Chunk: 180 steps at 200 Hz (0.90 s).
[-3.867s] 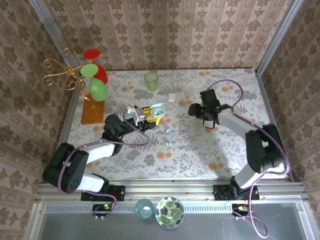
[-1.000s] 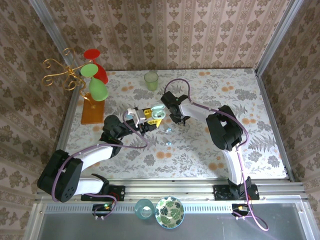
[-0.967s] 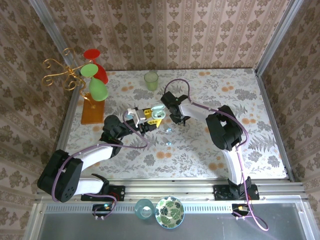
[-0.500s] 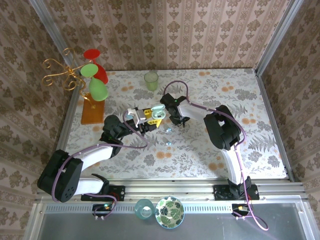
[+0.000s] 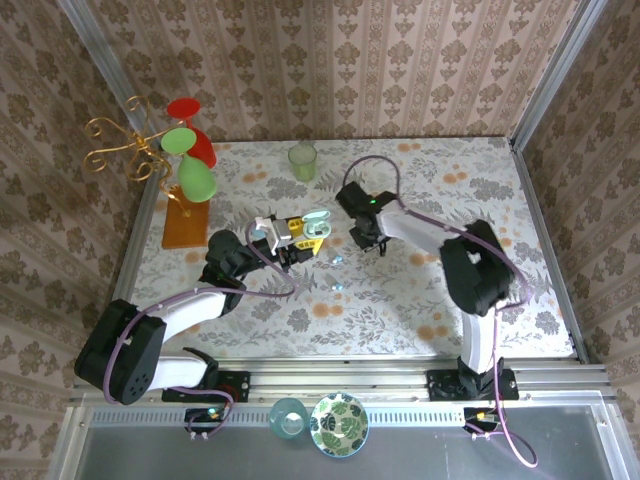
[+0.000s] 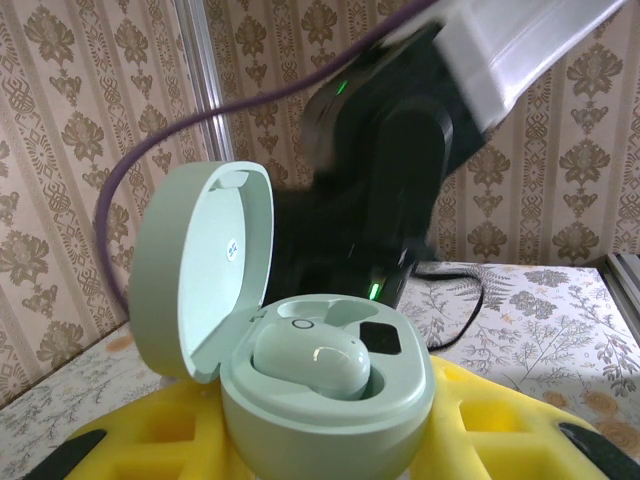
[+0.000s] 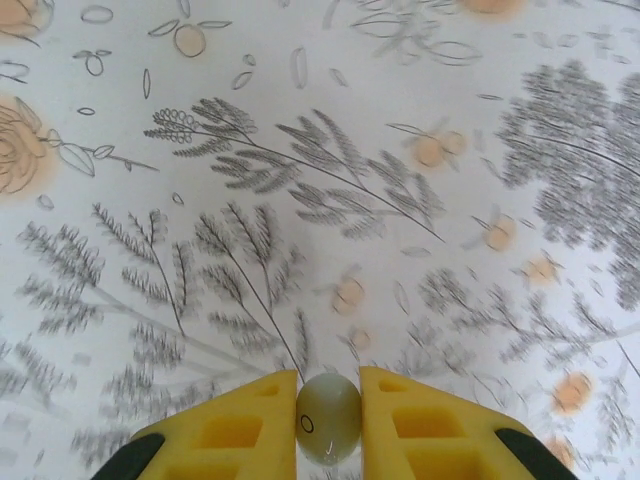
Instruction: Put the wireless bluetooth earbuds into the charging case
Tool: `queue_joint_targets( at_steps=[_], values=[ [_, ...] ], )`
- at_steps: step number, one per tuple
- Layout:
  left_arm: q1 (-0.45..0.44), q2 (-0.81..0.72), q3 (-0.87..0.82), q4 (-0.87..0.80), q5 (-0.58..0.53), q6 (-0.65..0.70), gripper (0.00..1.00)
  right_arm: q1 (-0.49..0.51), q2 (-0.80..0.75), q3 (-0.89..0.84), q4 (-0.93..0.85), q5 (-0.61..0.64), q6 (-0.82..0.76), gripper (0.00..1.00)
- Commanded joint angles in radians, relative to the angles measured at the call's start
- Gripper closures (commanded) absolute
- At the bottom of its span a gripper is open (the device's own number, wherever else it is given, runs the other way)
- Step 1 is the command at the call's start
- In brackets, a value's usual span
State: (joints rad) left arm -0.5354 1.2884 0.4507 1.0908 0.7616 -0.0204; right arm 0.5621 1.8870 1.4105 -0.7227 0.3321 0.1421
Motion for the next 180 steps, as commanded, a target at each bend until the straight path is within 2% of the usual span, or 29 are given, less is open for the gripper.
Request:
queue_joint_targets(
  at_steps=[1, 25, 53, 103, 128, 180],
  values=[
    [-0.005, -0.009, 0.002, 0.019, 0.008, 0.025, 0.73, -0.043, -0.175, -0.088, 0.07, -0.157, 0.061, 0.81],
    [-0.005, -0.008, 0.009, 0.019, 0.019, 0.016, 0.73, -0.084, -0.358, -0.193, 0.156, -0.357, 0.079, 0.81],
    [-0.006, -0.005, 0.02, 0.018, 0.035, 0.008, 0.73, -0.12, -0.539, -0.273, 0.272, -0.668, 0.122, 0.81],
    [-0.008, 0.013, 0.018, 0.038, 0.038, 0.004, 0.73, -0.121, -0.677, -0.344, 0.514, -1.066, 0.267, 0.8],
    [-0.009, 0.026, 0.018, 0.069, 0.044, -0.018, 0.73, -0.094, -0.687, -0.359, 0.643, -1.124, 0.339, 0.81],
    [-0.012, 0.025, 0.019, 0.087, 0.053, -0.035, 0.74, -0.028, -0.616, -0.304, 0.648, -1.101, 0.326, 0.81]
  ],
)
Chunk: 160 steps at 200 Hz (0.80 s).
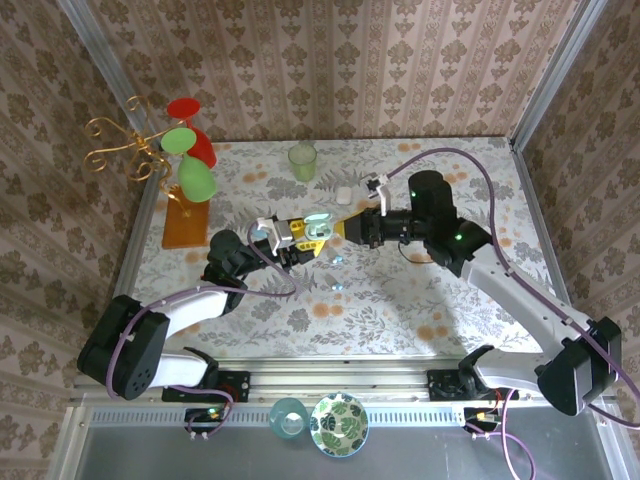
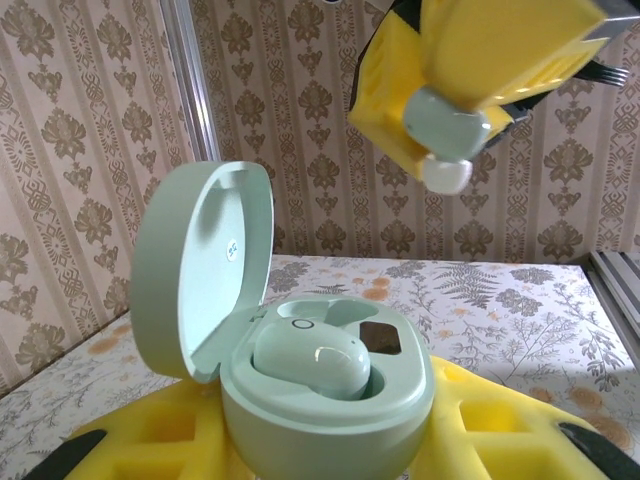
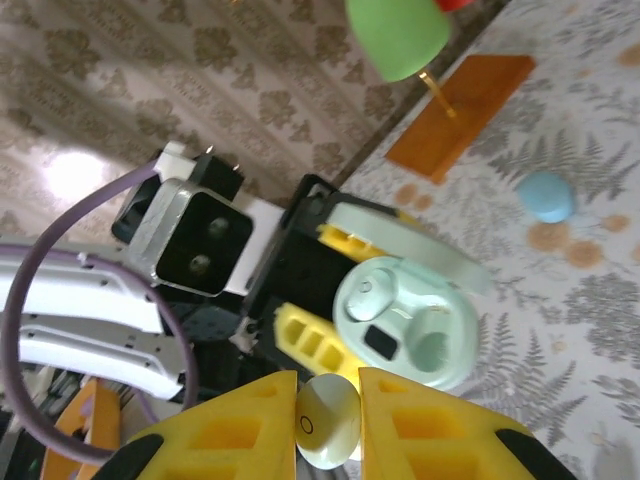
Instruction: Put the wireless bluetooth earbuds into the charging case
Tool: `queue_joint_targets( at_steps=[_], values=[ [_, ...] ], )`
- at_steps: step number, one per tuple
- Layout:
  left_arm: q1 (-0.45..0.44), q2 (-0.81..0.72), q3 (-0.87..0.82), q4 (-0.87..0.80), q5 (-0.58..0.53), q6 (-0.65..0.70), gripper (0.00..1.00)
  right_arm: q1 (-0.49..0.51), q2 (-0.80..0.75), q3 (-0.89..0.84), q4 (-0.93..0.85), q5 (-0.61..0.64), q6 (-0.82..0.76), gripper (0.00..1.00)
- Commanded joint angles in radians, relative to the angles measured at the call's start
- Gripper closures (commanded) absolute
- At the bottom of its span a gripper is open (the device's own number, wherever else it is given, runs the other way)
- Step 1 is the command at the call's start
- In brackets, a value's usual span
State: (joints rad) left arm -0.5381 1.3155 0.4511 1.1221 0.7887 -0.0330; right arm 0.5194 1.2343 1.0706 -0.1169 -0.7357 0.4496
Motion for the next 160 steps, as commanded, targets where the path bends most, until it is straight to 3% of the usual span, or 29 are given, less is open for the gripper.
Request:
queue_joint_targets(
  at_steps=[1, 160],
  values=[
    [-0.009, -0.002, 0.018, 0.056, 0.026, -0.021, 0.74, 0.014, 0.039, 0.036, 0.043, -0.033, 0.019, 0.81],
    [-0.022, -0.027, 0.028, 0.051, 0.032, -0.039, 0.74, 0.015, 0.098, 0.038, 0.002, 0.085, -0.055, 0.81]
  ],
)
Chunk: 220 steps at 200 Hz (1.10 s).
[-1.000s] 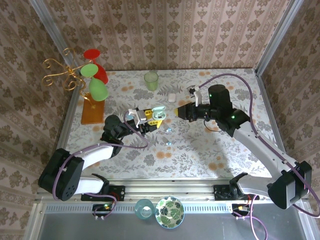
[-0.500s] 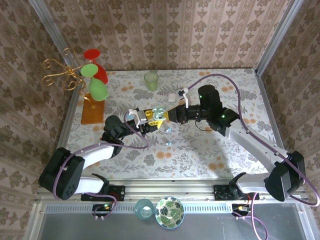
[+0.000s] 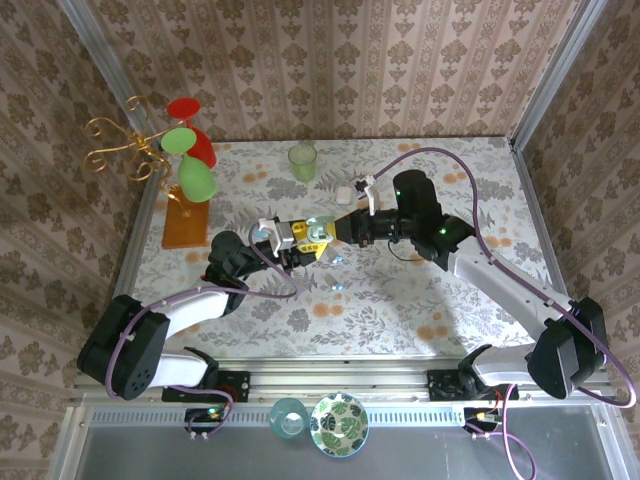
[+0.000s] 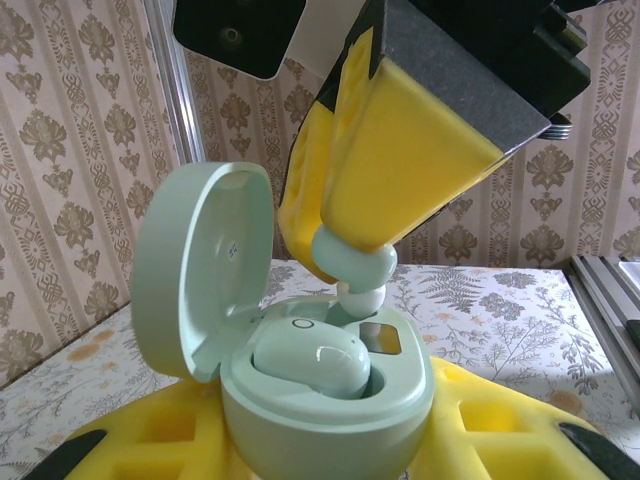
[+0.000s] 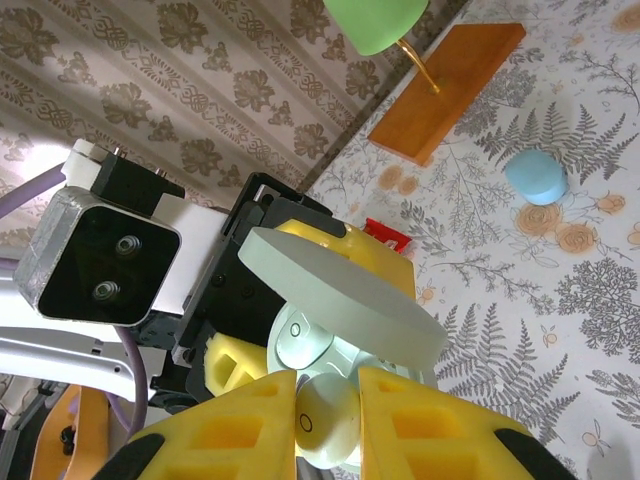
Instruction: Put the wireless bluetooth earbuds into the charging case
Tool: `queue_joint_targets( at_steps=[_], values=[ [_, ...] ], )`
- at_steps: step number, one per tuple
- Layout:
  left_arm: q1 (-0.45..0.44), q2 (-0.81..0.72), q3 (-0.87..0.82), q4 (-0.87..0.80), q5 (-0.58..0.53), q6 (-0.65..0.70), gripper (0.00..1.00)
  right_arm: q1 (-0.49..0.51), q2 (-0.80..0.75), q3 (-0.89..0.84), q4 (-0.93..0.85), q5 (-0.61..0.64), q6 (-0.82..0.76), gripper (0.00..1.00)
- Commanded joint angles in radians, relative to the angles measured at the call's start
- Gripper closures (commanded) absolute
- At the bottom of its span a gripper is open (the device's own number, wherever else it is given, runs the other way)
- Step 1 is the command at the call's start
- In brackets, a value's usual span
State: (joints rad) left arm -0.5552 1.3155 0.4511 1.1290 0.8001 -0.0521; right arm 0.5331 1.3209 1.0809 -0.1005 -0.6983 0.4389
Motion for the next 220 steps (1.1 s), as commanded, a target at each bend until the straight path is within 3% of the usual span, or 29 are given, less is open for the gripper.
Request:
queue_joint_targets(
  at_steps=[1, 220],
  values=[
    [-0.005, -0.027, 0.028, 0.045, 0.021, -0.02, 0.74, 0.001, 0.013, 0.028, -0.016, 0.048, -0.045, 0.81],
    [-0.006, -0.004, 0.028, 0.084, 0.015, -0.05, 0.74, 0.002, 0.0, 0.004, -0.018, 0.082, -0.036, 0.71]
  ],
)
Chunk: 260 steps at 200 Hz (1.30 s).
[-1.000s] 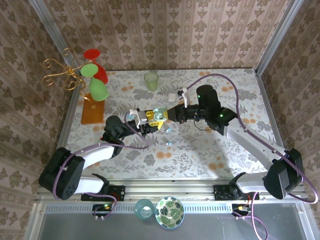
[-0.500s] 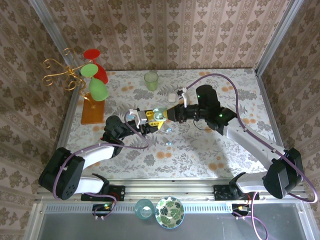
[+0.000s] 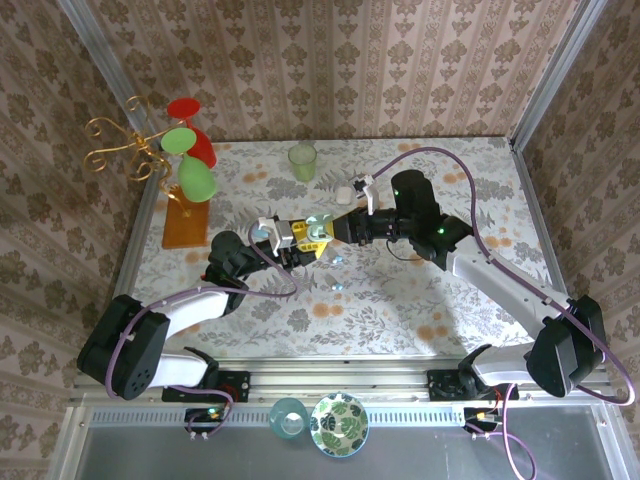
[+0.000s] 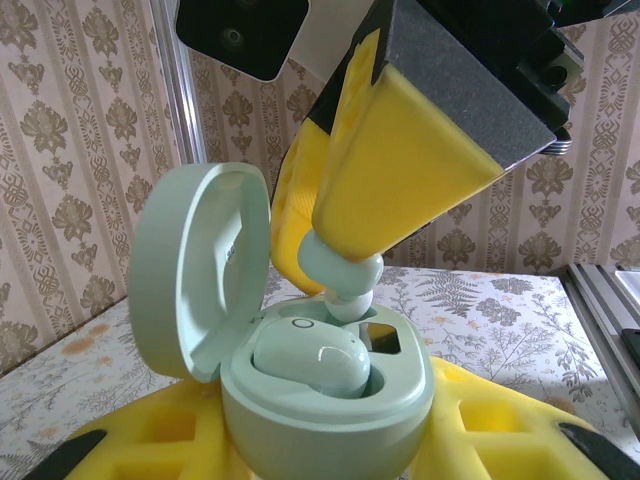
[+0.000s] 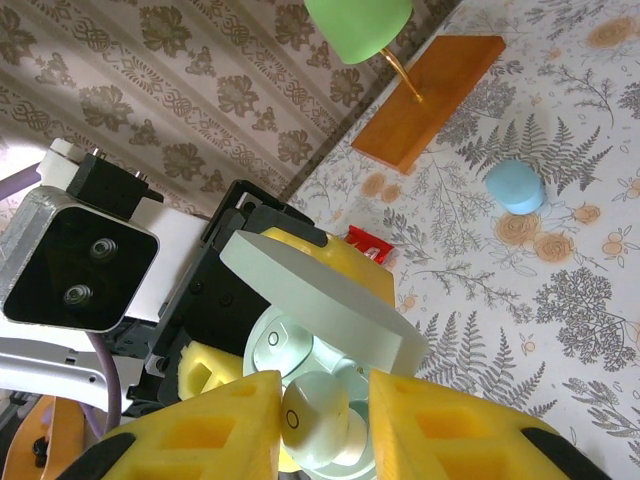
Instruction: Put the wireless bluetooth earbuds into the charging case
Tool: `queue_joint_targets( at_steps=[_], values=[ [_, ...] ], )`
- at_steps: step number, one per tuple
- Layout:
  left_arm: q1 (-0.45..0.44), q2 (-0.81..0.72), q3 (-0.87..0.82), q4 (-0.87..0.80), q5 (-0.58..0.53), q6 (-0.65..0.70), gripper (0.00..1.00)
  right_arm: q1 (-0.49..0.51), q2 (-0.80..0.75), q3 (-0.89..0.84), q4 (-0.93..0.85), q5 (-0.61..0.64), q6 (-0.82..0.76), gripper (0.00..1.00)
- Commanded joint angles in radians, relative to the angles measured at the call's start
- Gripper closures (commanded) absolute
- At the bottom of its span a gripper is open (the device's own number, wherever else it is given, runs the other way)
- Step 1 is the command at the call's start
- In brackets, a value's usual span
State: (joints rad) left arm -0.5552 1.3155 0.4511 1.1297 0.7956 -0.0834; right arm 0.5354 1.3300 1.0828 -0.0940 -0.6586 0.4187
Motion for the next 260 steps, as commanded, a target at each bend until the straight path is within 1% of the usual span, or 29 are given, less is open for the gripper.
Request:
queue_joint_targets(
  at_steps=[1, 28, 50, 95, 117, 127, 139, 159, 226, 245, 260],
  values=[
    [-0.006, -0.004, 0.028, 0.084, 0.02, -0.019, 0.74, 0.0, -0.008, 0.002, -0.024, 0.043, -0.016, 0.71],
    [-0.008, -0.001, 0.029, 0.083, 0.019, -0.016, 0.74, 0.004, -0.006, 0.0, -0.01, 0.029, -0.008, 0.79],
    [-0.007, 0.003, 0.029, 0.084, 0.019, -0.015, 0.74, 0.009, -0.005, 0.001, 0.005, 0.013, 0.001, 0.81],
    [-0.007, 0.007, 0.029, 0.088, 0.017, -0.017, 0.74, 0.014, -0.008, -0.011, 0.066, -0.016, 0.029, 0.81],
    [-0.007, 0.007, 0.028, 0.093, 0.016, -0.02, 0.74, 0.014, -0.009, -0.007, 0.028, 0.013, 0.005, 0.79],
    [-0.007, 0.005, 0.029, 0.094, 0.017, -0.02, 0.73, 0.014, -0.012, -0.003, -0.003, 0.036, -0.013, 0.77],
    [-0.006, 0.002, 0.026, 0.093, 0.017, -0.02, 0.74, 0.014, -0.017, -0.002, -0.029, 0.057, -0.026, 0.71],
    [-0.006, -0.002, 0.025, 0.087, 0.017, -0.017, 0.74, 0.014, -0.034, 0.0, -0.038, 0.072, -0.031, 0.64],
    [-0.003, -0.001, 0.023, 0.087, 0.021, -0.011, 0.74, 0.012, -0.118, 0.001, -0.06, 0.119, -0.066, 0.46],
    [-0.003, -0.002, 0.022, 0.082, 0.03, -0.013, 0.74, 0.012, -0.126, 0.012, -0.05, 0.145, -0.046, 0.42],
    [-0.002, -0.009, 0.019, 0.071, 0.036, -0.011, 0.74, 0.011, -0.115, 0.037, -0.052, 0.178, -0.015, 0.4]
  ],
)
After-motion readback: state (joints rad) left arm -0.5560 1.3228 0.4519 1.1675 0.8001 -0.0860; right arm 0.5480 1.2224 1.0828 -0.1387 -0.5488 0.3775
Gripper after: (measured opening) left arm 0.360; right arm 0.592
